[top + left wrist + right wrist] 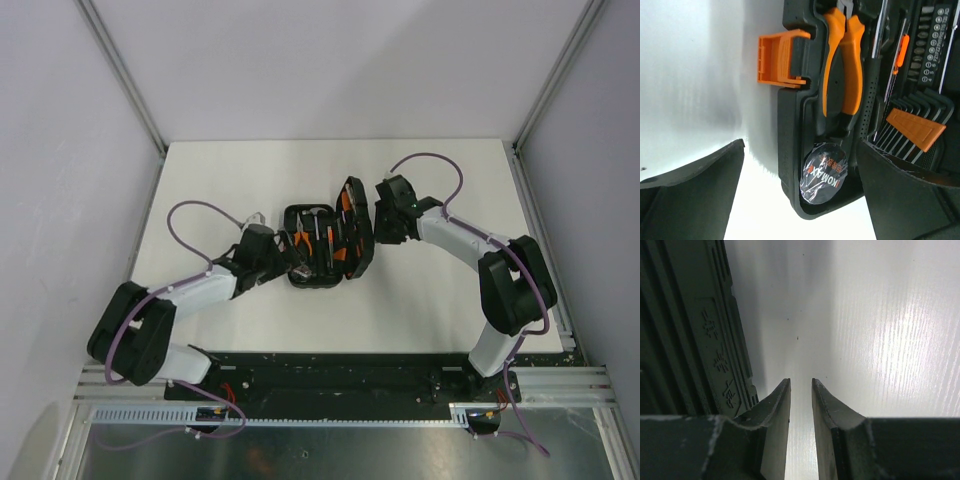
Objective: Pack the tool kit
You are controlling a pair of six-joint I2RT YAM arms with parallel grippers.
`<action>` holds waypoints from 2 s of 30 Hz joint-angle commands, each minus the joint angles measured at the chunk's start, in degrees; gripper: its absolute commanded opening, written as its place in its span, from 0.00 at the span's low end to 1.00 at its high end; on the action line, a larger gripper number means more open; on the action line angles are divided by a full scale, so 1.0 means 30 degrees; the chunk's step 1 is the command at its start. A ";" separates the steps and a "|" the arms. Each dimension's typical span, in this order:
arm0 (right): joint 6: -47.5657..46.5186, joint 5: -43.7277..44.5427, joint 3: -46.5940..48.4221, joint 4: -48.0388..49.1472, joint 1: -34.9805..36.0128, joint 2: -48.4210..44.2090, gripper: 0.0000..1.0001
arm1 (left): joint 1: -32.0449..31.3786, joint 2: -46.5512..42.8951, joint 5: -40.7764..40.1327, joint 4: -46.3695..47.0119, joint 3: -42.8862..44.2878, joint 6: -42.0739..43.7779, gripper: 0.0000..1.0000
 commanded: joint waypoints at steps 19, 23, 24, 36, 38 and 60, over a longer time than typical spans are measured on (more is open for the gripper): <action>-0.0352 -0.1981 0.0643 0.0973 -0.0363 0.0174 0.28 | 0.1279 0.0320 0.7567 1.5984 -0.3525 -0.0058 1.00; -0.0540 -0.1930 0.0768 0.1013 -0.0240 -0.0112 0.28 | 0.1292 -0.1244 0.7768 1.6001 -0.3165 0.0142 0.99; -0.0580 -0.1864 0.0851 0.0978 -0.0191 -0.0165 0.28 | 0.1279 -0.1481 0.7892 1.6016 -0.3057 0.0166 0.99; -0.1055 -0.1593 0.1587 0.0825 0.0553 -0.0016 0.28 | 0.0218 0.1229 0.9347 1.6031 -0.0940 0.0437 0.99; -0.1058 -0.1564 0.1749 0.0709 0.0647 0.0111 0.28 | 0.0220 0.1063 0.8700 1.5995 -0.1063 0.0698 0.99; -0.1060 -0.2000 0.2006 0.0568 0.0219 0.0930 0.28 | 0.2448 0.0354 0.2713 1.0354 -0.4708 -0.0265 0.99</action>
